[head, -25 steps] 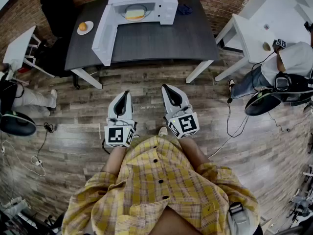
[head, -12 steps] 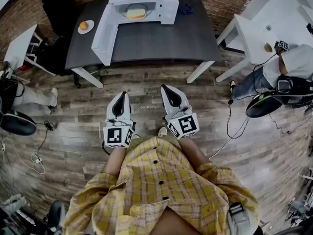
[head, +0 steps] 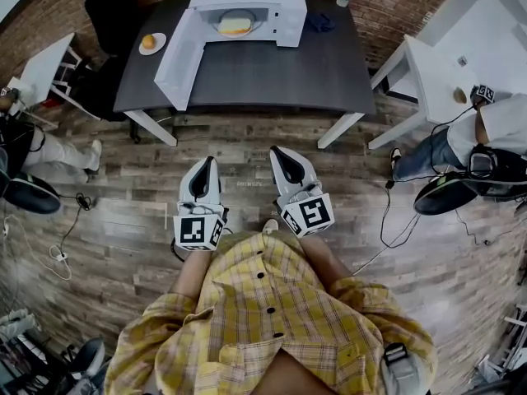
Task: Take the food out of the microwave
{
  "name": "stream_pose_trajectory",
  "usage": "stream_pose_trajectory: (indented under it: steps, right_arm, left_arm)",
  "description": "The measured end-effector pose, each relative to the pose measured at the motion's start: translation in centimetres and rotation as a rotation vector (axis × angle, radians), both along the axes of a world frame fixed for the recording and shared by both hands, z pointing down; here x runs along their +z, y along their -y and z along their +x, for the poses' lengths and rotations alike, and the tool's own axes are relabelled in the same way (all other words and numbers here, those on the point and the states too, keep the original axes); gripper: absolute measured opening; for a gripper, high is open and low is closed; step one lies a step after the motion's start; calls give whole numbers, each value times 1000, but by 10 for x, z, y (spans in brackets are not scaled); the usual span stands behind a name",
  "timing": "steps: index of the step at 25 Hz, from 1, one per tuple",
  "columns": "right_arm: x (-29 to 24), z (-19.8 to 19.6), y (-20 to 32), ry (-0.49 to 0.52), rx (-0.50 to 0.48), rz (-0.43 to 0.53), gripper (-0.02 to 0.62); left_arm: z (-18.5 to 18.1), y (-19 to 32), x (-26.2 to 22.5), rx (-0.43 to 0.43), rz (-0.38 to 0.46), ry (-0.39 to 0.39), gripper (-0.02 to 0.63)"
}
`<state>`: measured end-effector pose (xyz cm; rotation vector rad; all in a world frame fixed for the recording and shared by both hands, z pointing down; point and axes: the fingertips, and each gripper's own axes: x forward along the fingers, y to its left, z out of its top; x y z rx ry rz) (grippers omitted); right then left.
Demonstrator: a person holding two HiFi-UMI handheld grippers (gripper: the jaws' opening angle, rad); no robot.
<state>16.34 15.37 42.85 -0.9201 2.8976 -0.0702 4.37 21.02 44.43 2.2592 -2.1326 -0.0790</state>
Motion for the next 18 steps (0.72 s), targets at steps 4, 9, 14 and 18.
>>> stream_pose_trajectory:
  steps: [4,9,14,18]
  right_arm:
    - [5,10,4,0,-25,-7,5]
    - [10,13,8,12,-50,-24,5]
    - [16,-4,11,25,-83,-41,5]
    - [19,-18,22,12,-89,-42,5]
  left_arm:
    - [16,1,4,-22,-11,1,0]
    - [23,-2,7,-51,-29,15,0]
    - [10,-2,11,-91,-45,8,0]
    - [-1,10,18,-88,-50,3,0]
